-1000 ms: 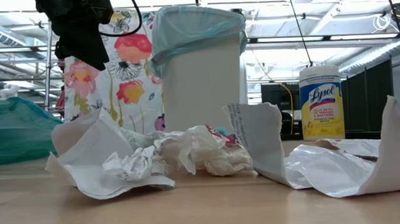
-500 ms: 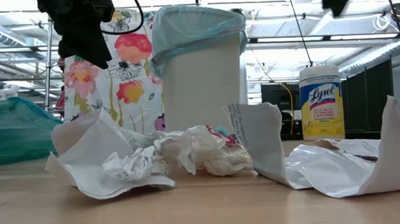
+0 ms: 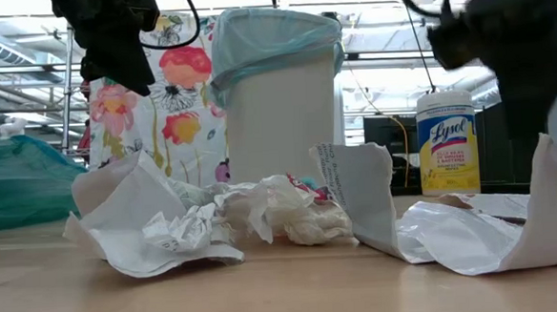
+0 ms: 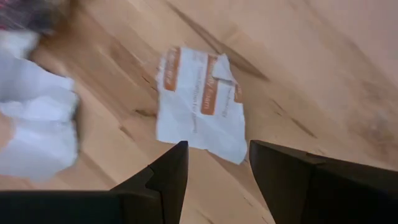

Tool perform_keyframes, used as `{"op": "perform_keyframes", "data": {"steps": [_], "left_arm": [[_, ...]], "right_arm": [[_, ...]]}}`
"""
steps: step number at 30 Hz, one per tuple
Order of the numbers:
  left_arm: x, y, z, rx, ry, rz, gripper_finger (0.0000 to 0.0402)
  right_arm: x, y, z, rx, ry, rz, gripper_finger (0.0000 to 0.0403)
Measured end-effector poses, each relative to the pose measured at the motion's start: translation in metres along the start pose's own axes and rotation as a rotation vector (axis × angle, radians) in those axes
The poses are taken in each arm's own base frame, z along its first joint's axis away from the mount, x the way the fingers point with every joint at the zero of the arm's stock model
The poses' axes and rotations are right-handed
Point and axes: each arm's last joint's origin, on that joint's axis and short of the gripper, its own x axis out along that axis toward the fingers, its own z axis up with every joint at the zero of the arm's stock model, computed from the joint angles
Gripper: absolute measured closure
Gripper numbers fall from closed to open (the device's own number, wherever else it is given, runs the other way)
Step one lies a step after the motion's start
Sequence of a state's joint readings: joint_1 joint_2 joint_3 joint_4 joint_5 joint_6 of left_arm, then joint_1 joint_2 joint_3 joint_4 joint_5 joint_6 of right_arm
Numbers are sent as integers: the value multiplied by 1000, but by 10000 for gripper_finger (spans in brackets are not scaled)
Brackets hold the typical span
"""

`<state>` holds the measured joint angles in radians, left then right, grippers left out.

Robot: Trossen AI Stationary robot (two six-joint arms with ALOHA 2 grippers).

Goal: Place trash/remove bag and relplace
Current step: Put the white paper into the trash bin

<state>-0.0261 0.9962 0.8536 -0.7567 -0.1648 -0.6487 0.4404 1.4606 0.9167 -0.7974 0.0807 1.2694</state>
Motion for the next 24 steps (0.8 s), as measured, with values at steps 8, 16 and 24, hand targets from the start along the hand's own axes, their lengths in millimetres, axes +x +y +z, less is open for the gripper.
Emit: {"op": "perform_keyframes", "data": {"steps": [8, 16, 24], "left_arm": [[0, -1, 0, -53, 9, -14, 265], [0, -4, 3, -87, -16, -62, 265], [0, -4, 4, -113, -20, -66, 265]], "right_arm": [[30, -19, -8, -6, 8, -10, 241], [47, -28, -13, 4, -9, 42, 241], [52, -27, -13, -2, -32, 107, 308]]}}
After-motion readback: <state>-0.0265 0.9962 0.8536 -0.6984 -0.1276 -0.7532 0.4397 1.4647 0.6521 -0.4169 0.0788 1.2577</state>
